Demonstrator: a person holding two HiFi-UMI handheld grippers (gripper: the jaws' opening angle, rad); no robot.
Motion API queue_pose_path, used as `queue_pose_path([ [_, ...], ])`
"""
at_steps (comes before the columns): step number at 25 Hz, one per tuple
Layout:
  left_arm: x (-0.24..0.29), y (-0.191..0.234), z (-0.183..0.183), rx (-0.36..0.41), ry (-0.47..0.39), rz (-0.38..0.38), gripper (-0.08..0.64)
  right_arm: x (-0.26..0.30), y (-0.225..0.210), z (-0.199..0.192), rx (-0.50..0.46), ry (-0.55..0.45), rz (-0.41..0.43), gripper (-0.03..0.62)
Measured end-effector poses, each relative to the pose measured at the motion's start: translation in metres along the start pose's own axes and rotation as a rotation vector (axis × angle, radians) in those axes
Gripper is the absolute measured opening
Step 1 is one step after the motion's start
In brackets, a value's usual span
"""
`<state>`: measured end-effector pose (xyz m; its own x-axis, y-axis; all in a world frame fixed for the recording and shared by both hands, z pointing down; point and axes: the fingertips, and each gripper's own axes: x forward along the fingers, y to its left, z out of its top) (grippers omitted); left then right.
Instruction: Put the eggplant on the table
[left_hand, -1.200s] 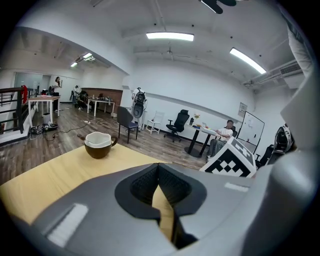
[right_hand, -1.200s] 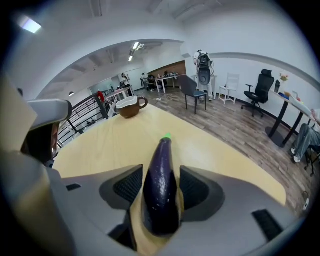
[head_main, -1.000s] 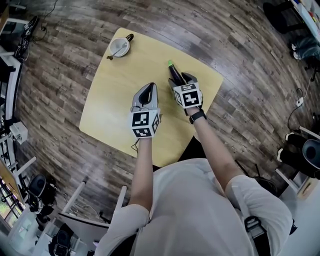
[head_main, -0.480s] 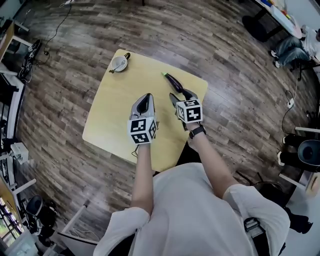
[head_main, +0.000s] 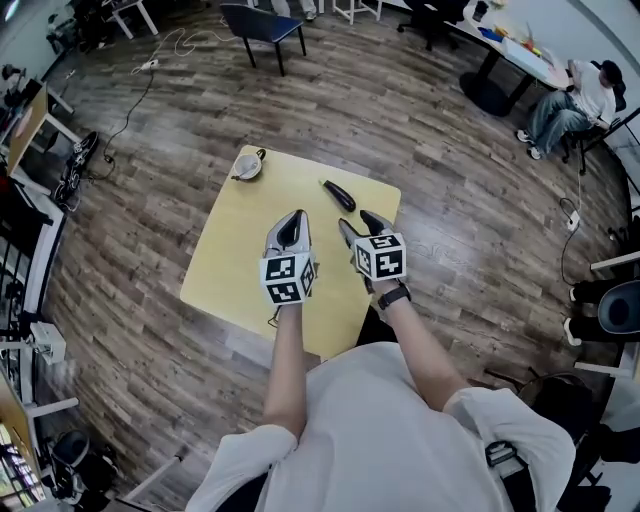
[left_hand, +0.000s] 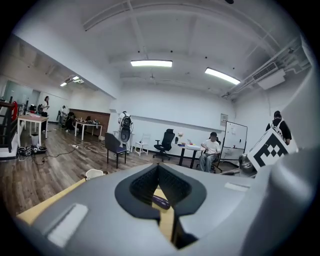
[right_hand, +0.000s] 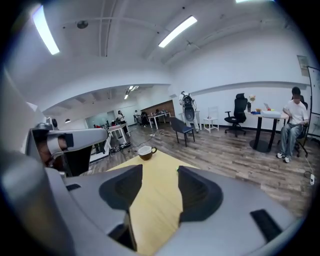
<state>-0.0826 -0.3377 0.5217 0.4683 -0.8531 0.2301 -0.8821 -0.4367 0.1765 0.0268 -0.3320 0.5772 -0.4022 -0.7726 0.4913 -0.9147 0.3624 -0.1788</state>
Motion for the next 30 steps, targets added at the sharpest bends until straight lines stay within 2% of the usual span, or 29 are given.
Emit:
queue_pose_path([
  [8,-0.039,-0.017,0.033,0.079,-0.06,-0.032,0.009,-0.058,0.023,0.045,-0.03,-0.207,-0.064,0.19],
  [18,-0.083,-0.028,0.087,0.159,-0.189,-0.045,0.009,-0.133,0.044,0.104,-0.088,-0.47,-0.14,0.078],
  [25,-0.09,-0.033,0.109,0.174,-0.244,-0.051,0.009,-0.145,0.055,0.123,-0.13,-0.517,-0.123,0.038],
  [30,-0.086,-0.04,0.107,0.169,-0.255,-0.053,0.009,-0.147,0.054,0.118,-0.161,-0.494,-0.116,0.025],
])
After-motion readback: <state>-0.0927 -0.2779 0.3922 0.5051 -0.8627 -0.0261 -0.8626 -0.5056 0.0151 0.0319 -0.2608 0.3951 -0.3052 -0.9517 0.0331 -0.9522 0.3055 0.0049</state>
